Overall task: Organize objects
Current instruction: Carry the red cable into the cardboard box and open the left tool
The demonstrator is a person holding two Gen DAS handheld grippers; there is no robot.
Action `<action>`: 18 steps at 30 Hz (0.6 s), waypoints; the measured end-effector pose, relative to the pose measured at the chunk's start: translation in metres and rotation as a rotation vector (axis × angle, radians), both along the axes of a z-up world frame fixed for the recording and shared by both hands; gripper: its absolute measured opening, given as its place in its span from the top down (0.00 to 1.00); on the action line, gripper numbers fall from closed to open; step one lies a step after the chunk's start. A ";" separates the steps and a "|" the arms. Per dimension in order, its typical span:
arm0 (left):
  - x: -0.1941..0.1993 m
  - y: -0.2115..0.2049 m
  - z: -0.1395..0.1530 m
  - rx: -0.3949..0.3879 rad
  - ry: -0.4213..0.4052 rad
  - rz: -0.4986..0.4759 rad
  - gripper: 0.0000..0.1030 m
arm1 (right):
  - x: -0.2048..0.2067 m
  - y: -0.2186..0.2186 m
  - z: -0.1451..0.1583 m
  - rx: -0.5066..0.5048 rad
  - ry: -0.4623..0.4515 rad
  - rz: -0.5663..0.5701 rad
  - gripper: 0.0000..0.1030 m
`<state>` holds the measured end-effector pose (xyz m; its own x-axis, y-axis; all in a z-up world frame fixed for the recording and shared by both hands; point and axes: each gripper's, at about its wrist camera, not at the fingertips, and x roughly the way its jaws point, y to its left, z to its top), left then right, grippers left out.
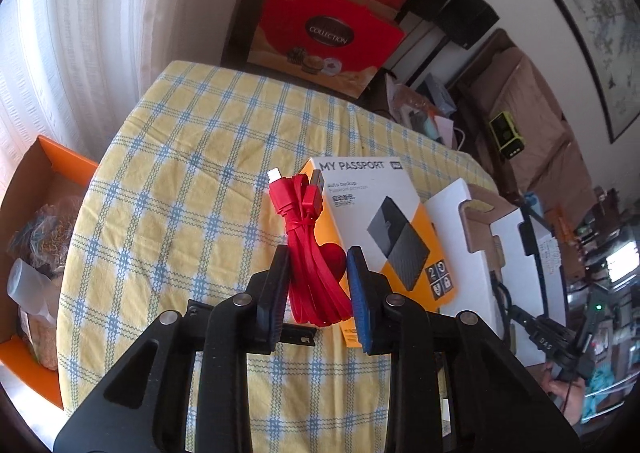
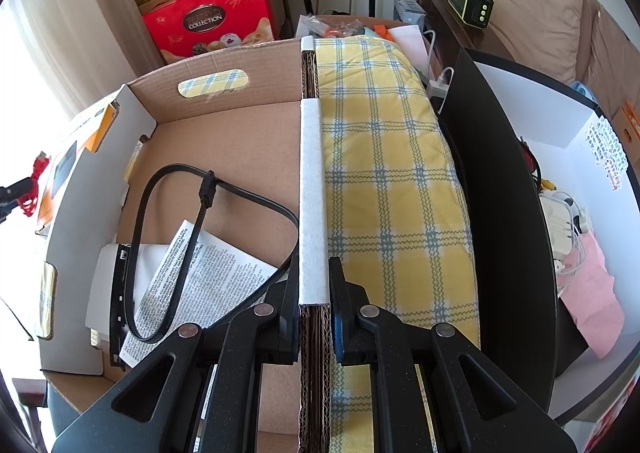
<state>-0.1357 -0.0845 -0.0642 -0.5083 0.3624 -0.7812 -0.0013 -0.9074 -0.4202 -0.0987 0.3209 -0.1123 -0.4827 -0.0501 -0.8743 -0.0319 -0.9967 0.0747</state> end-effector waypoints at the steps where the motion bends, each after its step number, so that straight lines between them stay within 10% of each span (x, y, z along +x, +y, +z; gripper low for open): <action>1: 0.003 0.001 0.006 0.005 0.012 -0.008 0.75 | 0.000 0.000 0.000 0.000 0.000 0.000 0.90; 18: 0.040 0.125 0.042 0.032 0.052 -0.322 0.75 | 0.000 -0.001 0.000 -0.005 -0.001 0.000 0.90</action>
<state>-0.0961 0.0401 -0.0224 -0.4025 0.5351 -0.7427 -0.3082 -0.8432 -0.4405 -0.0982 0.3199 -0.1119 -0.4820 -0.0543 -0.8745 -0.0321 -0.9963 0.0795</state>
